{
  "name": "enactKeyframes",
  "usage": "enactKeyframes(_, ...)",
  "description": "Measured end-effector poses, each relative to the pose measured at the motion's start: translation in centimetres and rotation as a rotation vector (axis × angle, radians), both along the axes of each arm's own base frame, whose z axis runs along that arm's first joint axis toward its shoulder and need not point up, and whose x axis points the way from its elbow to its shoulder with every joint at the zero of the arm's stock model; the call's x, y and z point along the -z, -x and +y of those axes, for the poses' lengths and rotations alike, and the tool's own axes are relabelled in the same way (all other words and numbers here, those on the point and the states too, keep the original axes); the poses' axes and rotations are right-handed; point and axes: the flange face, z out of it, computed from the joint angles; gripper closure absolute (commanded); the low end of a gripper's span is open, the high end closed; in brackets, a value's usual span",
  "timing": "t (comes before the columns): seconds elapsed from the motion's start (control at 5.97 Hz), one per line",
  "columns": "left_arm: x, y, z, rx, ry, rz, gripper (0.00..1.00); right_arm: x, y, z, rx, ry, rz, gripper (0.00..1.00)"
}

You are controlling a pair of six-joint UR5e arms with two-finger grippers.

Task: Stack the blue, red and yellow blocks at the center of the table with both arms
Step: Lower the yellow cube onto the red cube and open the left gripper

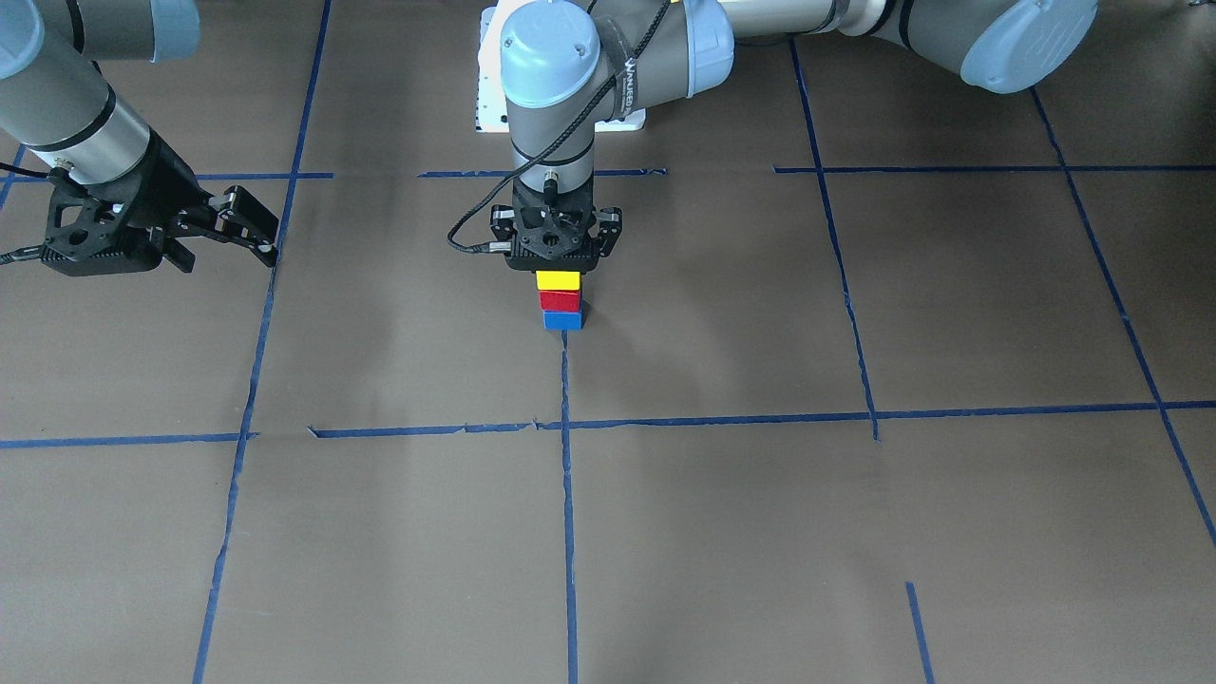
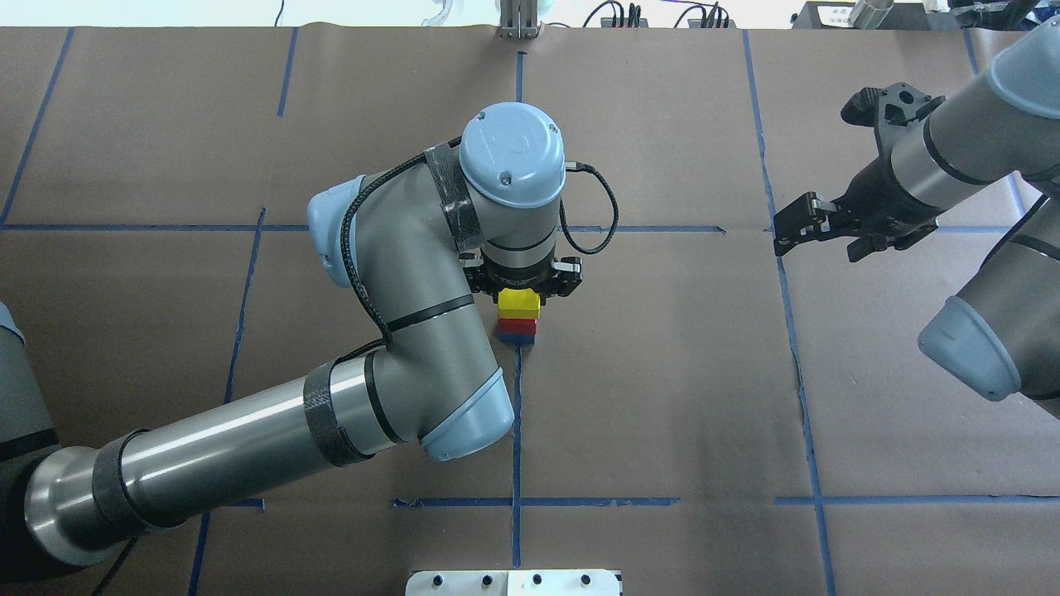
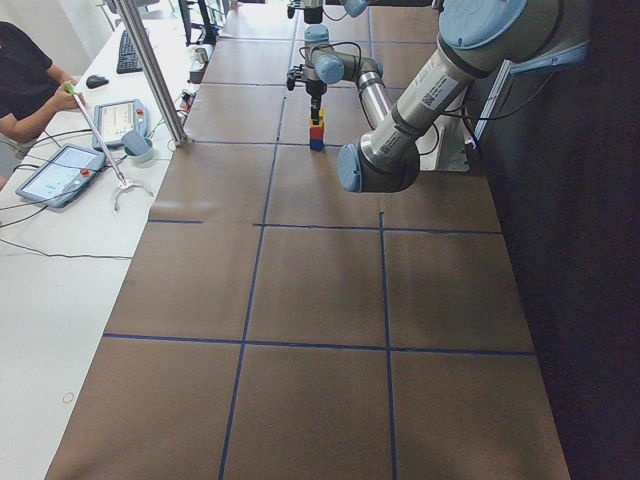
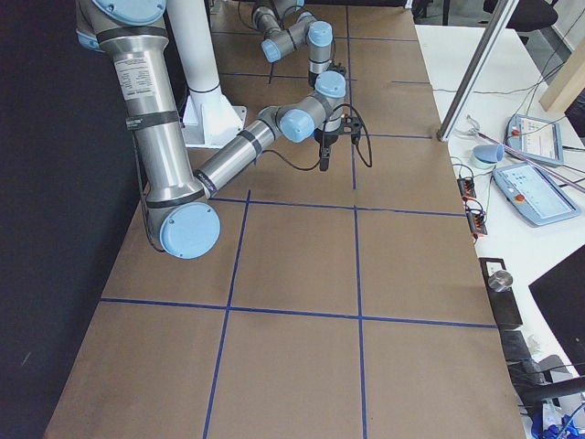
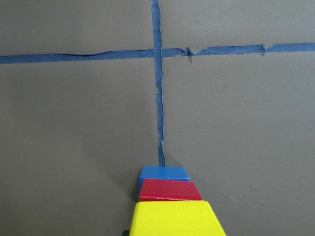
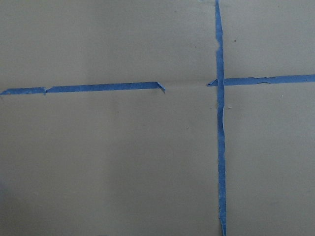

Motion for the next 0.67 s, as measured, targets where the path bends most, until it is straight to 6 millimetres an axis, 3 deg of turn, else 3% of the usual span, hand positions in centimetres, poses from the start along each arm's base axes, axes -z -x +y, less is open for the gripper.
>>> enactKeyframes(0.5,-0.21,0.0,-0.1,0.006,-0.008,-0.001,0.83,0.1,-0.05,0.04,0.0,-0.002,-0.002,0.0)
enactKeyframes(0.67,-0.18,-0.02,-0.15,0.01,-0.013,0.003,0.76,0.13,-0.06,0.05,0.0,-0.003,-0.002,0.0)
